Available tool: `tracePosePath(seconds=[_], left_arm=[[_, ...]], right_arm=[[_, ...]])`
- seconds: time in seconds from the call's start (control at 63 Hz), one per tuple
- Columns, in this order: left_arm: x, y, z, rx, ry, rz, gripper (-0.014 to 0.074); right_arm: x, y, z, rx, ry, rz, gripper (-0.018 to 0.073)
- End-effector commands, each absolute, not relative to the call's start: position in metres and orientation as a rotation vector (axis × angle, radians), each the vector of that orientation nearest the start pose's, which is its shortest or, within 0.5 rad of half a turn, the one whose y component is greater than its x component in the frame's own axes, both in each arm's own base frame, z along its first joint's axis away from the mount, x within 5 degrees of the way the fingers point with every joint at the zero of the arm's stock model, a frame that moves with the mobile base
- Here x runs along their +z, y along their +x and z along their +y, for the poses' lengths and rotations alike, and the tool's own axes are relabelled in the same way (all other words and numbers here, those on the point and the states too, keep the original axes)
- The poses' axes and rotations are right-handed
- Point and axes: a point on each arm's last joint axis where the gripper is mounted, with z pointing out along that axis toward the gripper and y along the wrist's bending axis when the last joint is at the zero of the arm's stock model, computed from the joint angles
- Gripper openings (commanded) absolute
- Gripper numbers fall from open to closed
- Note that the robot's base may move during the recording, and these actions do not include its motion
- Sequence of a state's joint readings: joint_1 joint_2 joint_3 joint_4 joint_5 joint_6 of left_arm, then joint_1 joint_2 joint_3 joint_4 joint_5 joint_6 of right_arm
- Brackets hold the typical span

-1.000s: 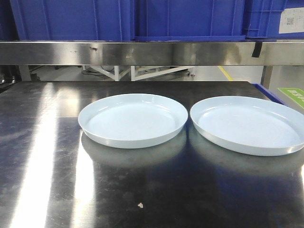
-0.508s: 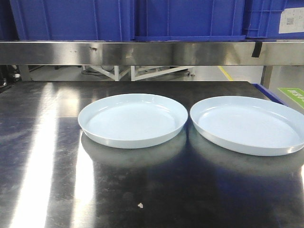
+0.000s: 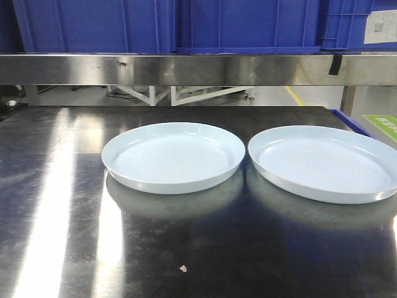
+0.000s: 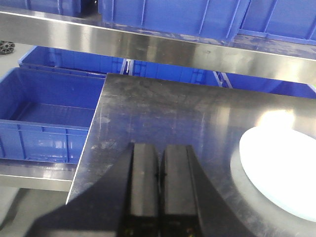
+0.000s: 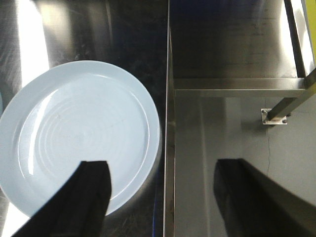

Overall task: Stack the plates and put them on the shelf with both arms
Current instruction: 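Open the left gripper and raise it away from the plate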

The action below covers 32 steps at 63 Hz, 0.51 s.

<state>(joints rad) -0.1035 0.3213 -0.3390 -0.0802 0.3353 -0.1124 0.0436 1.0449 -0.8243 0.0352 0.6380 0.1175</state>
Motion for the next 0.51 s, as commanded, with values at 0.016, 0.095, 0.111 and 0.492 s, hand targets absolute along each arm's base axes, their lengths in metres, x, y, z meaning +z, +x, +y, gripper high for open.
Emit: tracePosePath(seconds=[0.016,0.095,0.111,0.492], left_arm=[[0.294,0.081,-0.010,-0.245,-0.067,1.687,0.0092],[0.294,0.081,-0.010,-0.245,-0.067,1.687,0.0092],[0.294,0.081,-0.010,-0.245,-0.067,1.687,0.0092],[0.294,0.081,-0.010,-0.245,-0.067,1.687,0.0092]], right_arm=[[0.323,0.217,0.010,0.118,0.109,2.267,0.0590],[0.318,0.223,0.010,0.116,0.111,2.291,0.0590],[0.316,0.224,0.010,0.116,0.111,2.295,0.0590],[0.277,0.276,0.012,0.105,0.121,2.407,0.0590]])
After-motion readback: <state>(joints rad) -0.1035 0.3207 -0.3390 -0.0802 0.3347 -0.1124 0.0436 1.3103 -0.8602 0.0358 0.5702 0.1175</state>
